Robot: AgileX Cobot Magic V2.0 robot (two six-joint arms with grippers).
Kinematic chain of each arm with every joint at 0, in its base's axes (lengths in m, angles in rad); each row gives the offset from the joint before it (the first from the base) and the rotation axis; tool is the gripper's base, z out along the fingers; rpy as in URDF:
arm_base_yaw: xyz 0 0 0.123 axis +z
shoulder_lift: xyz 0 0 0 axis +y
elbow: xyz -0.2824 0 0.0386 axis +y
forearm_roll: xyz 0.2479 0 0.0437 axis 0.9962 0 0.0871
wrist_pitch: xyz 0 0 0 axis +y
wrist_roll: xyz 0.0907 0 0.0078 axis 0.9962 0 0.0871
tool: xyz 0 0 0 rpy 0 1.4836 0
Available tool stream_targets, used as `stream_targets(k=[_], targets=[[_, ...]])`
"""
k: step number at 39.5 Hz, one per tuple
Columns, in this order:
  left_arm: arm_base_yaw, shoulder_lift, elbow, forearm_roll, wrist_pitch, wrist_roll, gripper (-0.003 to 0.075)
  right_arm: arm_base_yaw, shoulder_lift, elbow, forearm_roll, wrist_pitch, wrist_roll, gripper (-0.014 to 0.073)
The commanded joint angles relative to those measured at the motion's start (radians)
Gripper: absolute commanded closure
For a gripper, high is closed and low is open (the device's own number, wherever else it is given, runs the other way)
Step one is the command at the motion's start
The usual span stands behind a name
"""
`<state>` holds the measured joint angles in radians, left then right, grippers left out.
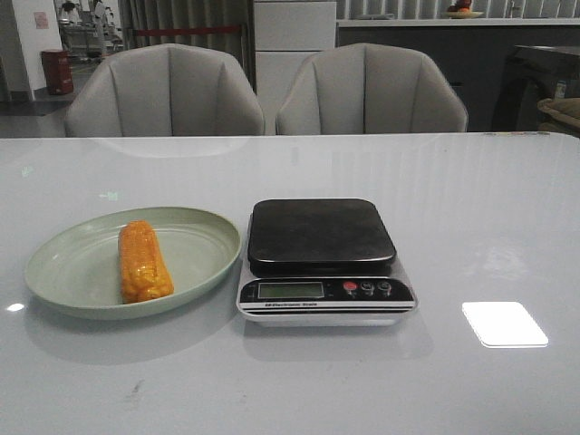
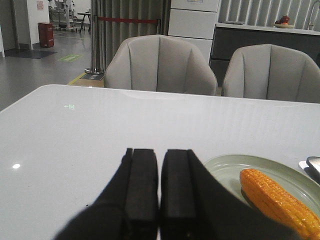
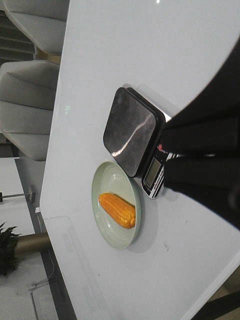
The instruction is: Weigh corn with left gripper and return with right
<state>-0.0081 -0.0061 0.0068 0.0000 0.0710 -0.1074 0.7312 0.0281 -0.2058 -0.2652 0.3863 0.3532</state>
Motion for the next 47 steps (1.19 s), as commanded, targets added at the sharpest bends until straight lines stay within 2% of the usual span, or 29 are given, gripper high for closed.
stream_targets(k=[1, 11, 15, 19, 22, 29, 32, 37, 47], targets=[[-0.008, -0.021, 0.03, 0.0, -0.091, 0.0, 0.0607, -0.006, 0.011, -0.027, -0.024, -0.074, -0.011, 0.0448], [-0.008, -0.021, 0.03, 0.0, -0.091, 0.0, 0.0607, -0.007, 0.011, -0.021, -0.024, -0.078, -0.011, 0.0448], [-0.008, -0.021, 0.03, 0.0, -0.091, 0.0, 0.0607, -0.061, 0.011, -0.007, -0.019, -0.086, -0.011, 0.0448], [-0.008, -0.021, 0.03, 0.0, -0.091, 0.0, 0.0607, -0.196, 0.011, -0.004, 0.034, -0.09, -0.014, 0.0448], [-0.008, -0.021, 0.03, 0.0, -0.091, 0.0, 0.0607, -0.305, 0.011, -0.004, 0.098, -0.089, -0.07, 0.0448], [-0.008, -0.021, 0.03, 0.0, -0.091, 0.0, 0.0607, -0.536, 0.011, 0.002, 0.309, -0.09, -0.378, 0.0448], [-0.008, -0.021, 0.03, 0.0, -0.091, 0.0, 0.0607, -0.594, 0.011, 0.025, 0.356, -0.106, -0.442, 0.0448], [-0.008, -0.021, 0.03, 0.0, -0.091, 0.0, 0.0607, -0.636, 0.011, 0.101, 0.355, -0.202, -0.441, 0.0448], [-0.008, -0.021, 0.03, 0.0, -0.091, 0.0, 0.0607, -0.645, 0.005, 0.245, 0.337, -0.364, -0.441, 0.0448]])
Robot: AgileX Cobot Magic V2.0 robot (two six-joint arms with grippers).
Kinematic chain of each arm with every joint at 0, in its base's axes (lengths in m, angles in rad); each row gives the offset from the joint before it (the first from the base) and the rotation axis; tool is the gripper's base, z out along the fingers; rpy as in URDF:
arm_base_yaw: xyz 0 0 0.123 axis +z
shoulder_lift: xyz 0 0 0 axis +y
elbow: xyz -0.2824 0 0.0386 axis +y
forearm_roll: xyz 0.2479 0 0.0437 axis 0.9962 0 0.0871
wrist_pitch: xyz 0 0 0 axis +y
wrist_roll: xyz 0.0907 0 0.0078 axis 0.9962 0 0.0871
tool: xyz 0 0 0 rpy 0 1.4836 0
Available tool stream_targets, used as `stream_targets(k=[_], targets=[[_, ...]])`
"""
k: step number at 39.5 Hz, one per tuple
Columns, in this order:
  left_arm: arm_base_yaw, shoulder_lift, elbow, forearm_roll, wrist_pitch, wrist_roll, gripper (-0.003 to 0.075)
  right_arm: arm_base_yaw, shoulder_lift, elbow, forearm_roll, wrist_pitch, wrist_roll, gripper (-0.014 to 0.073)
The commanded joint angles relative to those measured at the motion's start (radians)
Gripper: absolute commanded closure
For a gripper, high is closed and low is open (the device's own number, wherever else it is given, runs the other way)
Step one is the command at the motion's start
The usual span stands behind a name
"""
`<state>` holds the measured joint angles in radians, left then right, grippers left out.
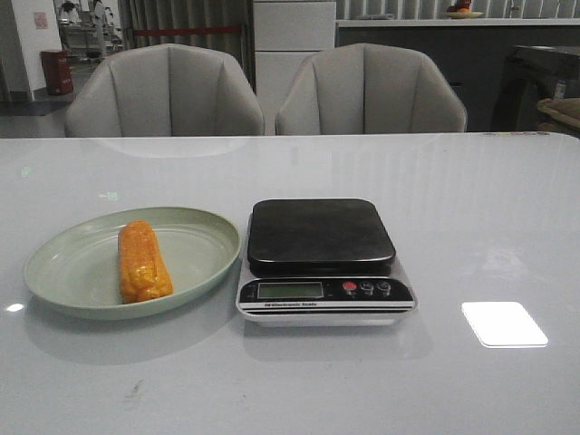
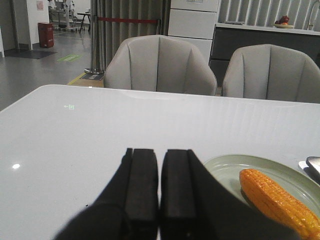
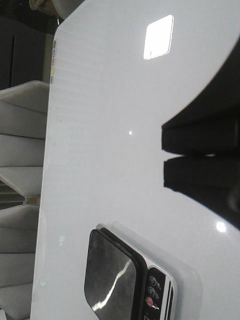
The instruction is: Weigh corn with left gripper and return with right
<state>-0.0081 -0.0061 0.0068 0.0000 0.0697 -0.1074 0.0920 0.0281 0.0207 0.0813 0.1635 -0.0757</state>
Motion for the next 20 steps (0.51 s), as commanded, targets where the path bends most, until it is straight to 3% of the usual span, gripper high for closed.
stream_targets(k=[1, 20], targets=[[-0.008, -0.021, 0.03, 0.0, -0.09, 0.0, 0.0607, -0.006, 0.002, 0.017, -0.01, -0.124, -0.012, 0.0448], [-0.008, -0.019, 0.03, 0.0, -0.09, 0.0, 0.0607, -0.009, -0.056, 0.016, -0.081, -0.135, 0.065, 0.0448]])
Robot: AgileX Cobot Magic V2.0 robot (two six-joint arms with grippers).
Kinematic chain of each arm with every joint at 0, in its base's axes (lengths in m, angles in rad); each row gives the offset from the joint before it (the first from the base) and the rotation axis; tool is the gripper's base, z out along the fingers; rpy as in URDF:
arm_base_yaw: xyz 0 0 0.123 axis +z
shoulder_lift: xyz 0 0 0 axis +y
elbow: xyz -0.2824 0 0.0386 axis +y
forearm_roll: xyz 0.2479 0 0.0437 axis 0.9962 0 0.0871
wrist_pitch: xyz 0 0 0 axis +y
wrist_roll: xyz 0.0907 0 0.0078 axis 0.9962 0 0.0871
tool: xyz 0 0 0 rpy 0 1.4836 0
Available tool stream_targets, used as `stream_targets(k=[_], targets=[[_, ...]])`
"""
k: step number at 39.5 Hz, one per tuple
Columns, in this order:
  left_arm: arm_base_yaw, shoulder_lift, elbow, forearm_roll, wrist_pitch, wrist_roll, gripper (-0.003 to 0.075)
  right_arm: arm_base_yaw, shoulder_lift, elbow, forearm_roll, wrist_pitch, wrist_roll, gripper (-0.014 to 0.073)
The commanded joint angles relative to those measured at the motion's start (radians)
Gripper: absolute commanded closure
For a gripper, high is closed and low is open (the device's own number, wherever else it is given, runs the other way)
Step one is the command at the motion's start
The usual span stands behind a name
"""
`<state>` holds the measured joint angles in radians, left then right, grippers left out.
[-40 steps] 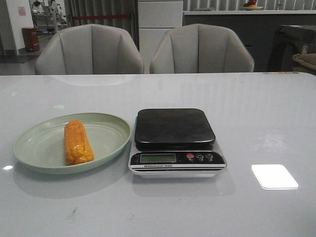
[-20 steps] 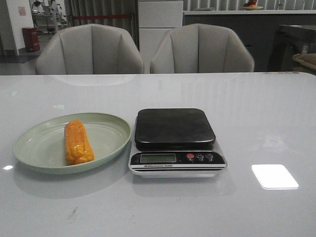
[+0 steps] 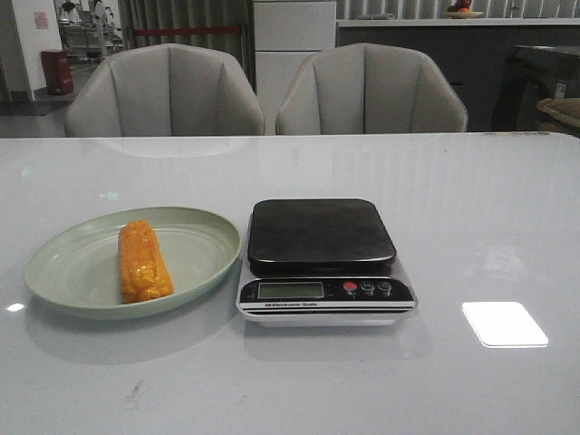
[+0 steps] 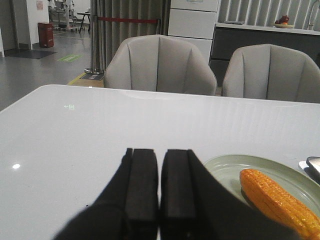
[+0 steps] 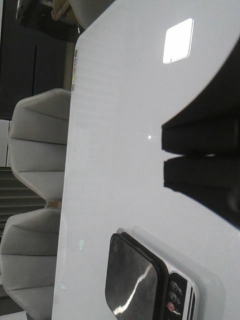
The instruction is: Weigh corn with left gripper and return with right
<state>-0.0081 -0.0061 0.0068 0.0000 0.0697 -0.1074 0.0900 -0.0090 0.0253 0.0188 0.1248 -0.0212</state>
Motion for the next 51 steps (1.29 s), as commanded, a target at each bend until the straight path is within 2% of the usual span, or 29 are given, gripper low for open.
stream_targets(k=[1, 9, 19, 51], targets=[[-0.008, -0.019, 0.03, 0.0, -0.09, 0.0, 0.0607, -0.007, -0.019, 0.011, -0.019, -0.099, 0.01, 0.0448], [-0.008, -0.019, 0.03, 0.0, -0.09, 0.0, 0.0607, -0.007, -0.019, 0.011, -0.011, -0.148, 0.01, 0.0448], [-0.008, -0.019, 0.03, 0.0, -0.09, 0.0, 0.0607, -0.007, -0.019, 0.011, 0.039, -0.141, 0.011, 0.0448], [-0.008, -0.019, 0.03, 0.0, -0.09, 0.0, 0.0607, -0.007, -0.019, 0.011, 0.04, -0.134, 0.011, 0.0448]])
